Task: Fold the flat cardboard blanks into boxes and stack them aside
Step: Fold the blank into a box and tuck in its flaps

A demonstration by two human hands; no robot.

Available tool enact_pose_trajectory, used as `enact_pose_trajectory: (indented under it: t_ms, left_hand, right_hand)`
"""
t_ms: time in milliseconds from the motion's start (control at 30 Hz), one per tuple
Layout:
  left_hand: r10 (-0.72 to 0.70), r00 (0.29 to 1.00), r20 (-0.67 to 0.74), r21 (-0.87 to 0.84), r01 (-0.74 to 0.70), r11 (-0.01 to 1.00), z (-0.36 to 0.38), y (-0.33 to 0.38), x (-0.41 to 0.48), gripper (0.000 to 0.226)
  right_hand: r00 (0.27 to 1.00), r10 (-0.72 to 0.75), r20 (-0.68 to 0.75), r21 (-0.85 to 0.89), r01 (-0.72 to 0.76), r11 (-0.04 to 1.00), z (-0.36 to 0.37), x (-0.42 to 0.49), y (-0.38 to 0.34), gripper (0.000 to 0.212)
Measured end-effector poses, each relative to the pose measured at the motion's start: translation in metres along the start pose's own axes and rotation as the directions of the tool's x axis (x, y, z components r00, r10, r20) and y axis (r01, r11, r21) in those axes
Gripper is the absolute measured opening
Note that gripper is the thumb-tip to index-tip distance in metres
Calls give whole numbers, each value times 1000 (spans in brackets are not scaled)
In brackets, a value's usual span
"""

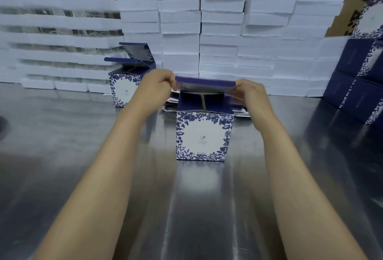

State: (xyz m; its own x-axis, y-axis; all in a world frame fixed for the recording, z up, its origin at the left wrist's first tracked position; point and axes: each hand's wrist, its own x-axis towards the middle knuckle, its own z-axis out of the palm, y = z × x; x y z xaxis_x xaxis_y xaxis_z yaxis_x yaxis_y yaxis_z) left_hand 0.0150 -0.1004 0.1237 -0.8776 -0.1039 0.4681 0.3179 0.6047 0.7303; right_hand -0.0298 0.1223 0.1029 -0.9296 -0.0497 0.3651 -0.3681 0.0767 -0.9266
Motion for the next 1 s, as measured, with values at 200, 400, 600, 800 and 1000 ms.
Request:
enact_pose_trajectory:
  t_ms: [200,400,600,800,1000]
  left_hand:
    - [-57,950,308,111,24,994,-12,1,-6,8]
    - [-51,848,528,271,-111,956,-6,7,-9,56]
    - [105,909,402,136,-173,975,-7,12,-6,12]
    - [279,959,46,114,-283,952,8,21,-6,10]
    - [238,967,-94,140,-224,964,16,24,-6,7]
  right_hand:
    - [974,-21,224,-279,85,956,-11,-6,7,34]
    - [939,68,337,-373,67,926,-17,-8,-6,21]
    - [907,-106,406,-204,203,958,-13,-11,-12,16]
    - [912,-310,269,-116,350,930,5,-8,-11,16]
    - [894,-436,101,-186,448,874,18,-8,-7,12]
